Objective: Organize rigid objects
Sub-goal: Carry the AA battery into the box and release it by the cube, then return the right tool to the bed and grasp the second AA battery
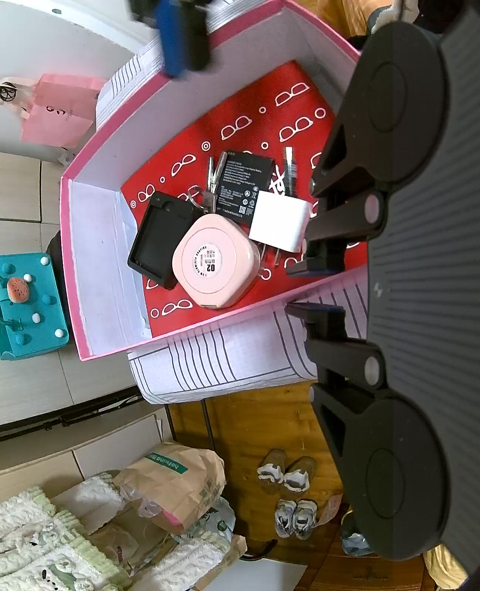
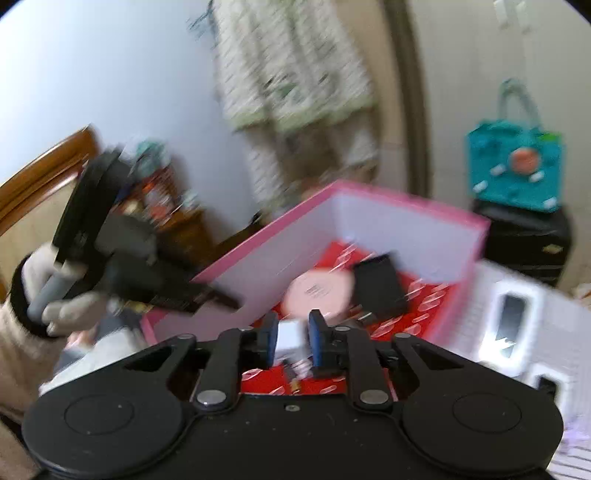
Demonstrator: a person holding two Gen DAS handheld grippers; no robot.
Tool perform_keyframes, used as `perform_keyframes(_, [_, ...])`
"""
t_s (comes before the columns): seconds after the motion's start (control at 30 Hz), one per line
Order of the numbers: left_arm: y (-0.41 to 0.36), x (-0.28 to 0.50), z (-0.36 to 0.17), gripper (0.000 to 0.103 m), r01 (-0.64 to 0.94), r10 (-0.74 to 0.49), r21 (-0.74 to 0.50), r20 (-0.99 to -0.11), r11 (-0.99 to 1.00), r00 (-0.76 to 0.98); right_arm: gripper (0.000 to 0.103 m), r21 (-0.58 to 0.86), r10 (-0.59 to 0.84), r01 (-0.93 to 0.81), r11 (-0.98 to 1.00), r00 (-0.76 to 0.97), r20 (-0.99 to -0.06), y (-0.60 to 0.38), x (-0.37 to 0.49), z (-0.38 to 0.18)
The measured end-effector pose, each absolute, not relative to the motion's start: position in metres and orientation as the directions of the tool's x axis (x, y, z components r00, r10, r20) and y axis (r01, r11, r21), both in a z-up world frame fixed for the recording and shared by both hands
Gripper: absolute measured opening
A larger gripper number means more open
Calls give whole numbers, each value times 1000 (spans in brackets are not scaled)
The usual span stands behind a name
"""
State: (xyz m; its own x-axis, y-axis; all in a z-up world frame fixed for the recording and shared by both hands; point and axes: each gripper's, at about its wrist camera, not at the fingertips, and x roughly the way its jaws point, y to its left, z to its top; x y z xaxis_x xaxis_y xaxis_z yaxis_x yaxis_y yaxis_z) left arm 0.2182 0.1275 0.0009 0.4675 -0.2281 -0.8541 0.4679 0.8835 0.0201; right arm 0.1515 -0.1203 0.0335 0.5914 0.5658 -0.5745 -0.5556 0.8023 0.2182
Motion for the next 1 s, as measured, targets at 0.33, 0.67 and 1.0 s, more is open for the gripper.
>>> perform_keyframes(0.33, [129,218,1,12,465,-237,12,-849,885,472,32,190,307,-241,952,701,-643,-203,172,-1])
perform_keyframes(0.67, [128,220,0,12,448,-228,7,-854,894,468,34,204,293,-212,956,629,-720,-205,194,-59])
perform_keyframes(1.0, [130,221,1,12,442,-231,-4,-857,897,460,29,52,187,-202,978,738,-648,-191,181,-82])
